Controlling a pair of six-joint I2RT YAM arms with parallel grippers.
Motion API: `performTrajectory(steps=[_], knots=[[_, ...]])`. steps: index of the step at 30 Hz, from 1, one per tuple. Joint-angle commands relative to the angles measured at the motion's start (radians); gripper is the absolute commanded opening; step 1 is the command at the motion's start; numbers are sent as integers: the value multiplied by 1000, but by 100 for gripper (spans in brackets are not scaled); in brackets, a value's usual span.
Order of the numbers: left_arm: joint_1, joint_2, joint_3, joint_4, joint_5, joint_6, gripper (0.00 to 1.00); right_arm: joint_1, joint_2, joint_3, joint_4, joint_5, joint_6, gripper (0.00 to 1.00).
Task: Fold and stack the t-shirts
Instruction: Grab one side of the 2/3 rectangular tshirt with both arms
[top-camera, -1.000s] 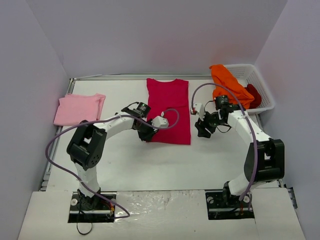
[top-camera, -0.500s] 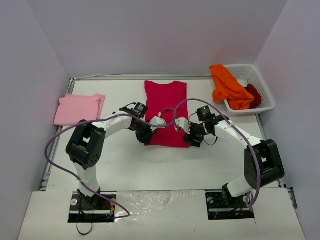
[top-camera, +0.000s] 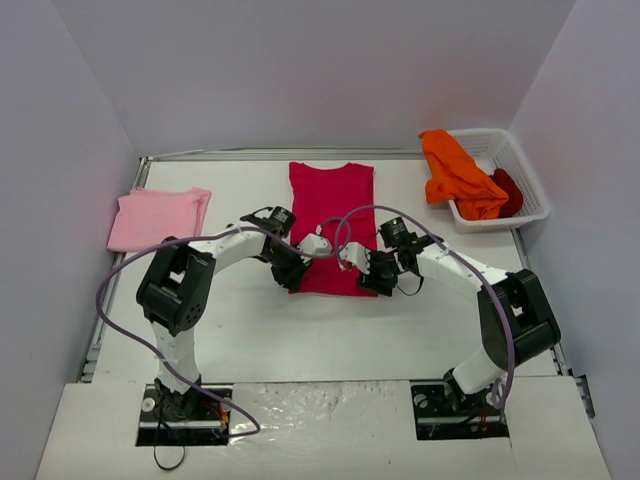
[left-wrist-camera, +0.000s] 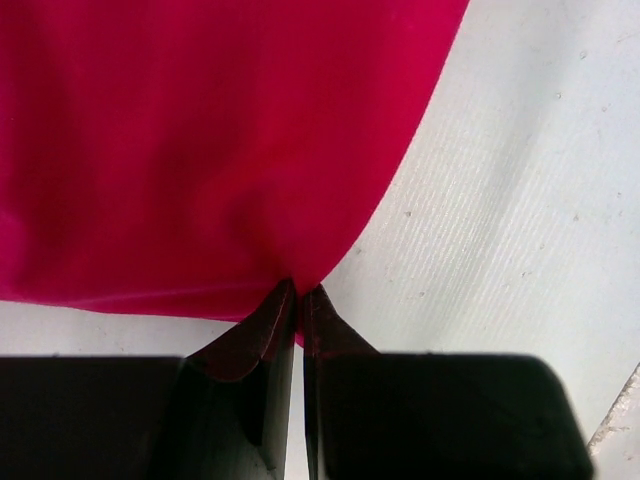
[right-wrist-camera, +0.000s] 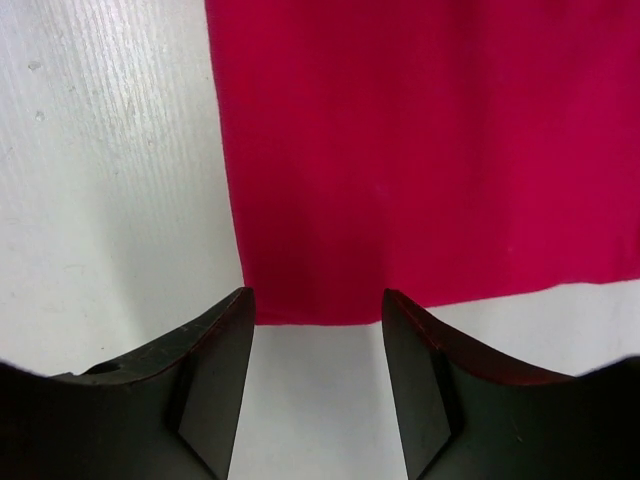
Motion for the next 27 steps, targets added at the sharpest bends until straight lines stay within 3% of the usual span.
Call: performTrajectory(steps=[1, 22, 24, 25, 27], knots=[[7, -5, 46, -38, 41, 1, 2, 24, 30, -5, -3, 26, 9, 49], [36, 1, 48, -28, 83, -27, 2, 63, 164, 7, 2, 69, 6, 49], [45, 1, 45, -23, 92, -34, 2, 62, 176, 9, 5, 82, 12, 33], [46, 0, 43, -21, 95, -34, 2, 62, 179, 12, 7, 85, 16, 15], [50, -2, 40, -20, 98, -37, 2, 62, 181, 13, 7, 90, 26, 2]])
